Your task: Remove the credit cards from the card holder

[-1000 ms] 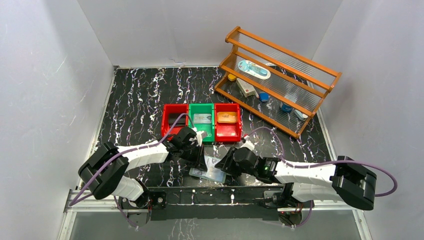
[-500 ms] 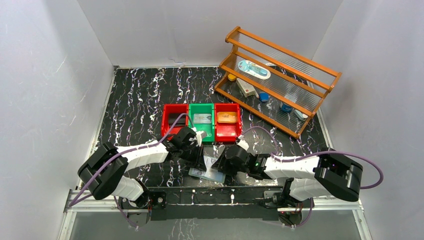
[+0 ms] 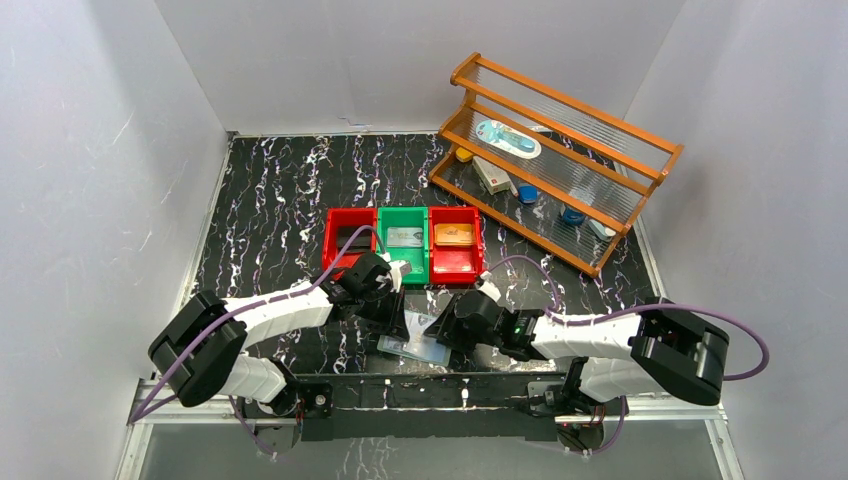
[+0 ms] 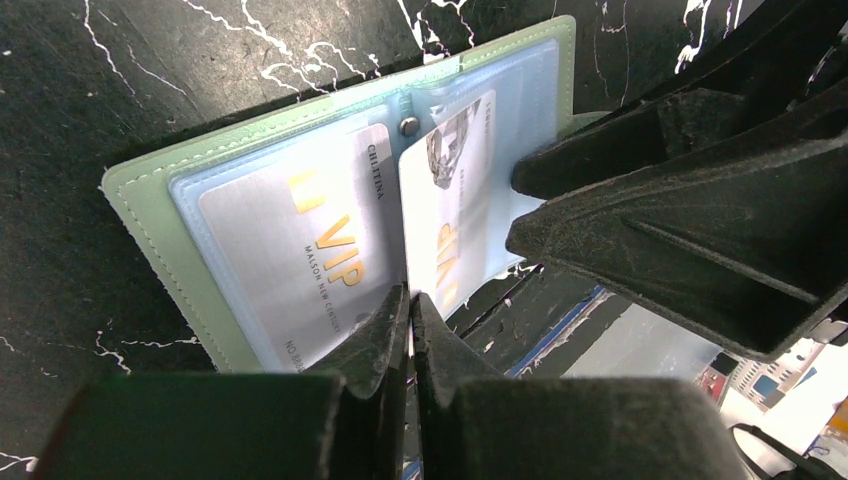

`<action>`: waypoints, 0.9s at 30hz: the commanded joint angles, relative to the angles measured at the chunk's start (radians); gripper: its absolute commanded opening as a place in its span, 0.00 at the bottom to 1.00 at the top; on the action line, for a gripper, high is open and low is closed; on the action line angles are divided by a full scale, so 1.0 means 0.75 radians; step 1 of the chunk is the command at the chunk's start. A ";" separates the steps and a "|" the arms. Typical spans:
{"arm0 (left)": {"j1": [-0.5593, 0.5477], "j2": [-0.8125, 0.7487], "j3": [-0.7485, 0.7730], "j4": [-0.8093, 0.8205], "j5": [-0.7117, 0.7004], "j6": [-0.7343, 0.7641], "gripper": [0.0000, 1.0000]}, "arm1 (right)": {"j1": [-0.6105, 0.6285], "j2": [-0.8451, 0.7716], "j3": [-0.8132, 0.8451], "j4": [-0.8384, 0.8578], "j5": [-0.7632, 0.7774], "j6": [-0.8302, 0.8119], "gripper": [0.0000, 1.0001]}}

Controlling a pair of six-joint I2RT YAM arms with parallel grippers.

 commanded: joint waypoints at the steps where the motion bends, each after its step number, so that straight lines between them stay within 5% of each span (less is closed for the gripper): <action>1: 0.000 -0.026 0.028 -0.030 -0.005 0.019 0.00 | -0.006 -0.032 0.000 -0.031 -0.024 -0.142 0.51; 9: 0.000 -0.022 0.028 -0.018 0.000 0.009 0.00 | -0.006 0.012 0.171 0.037 -0.118 -0.311 0.53; 16: 0.000 -0.037 0.019 -0.020 -0.002 0.005 0.00 | -0.014 0.173 0.193 -0.172 -0.038 -0.181 0.52; 27: 0.000 -0.027 0.018 -0.014 -0.008 0.008 0.00 | -0.014 0.198 0.139 -0.200 -0.054 -0.130 0.51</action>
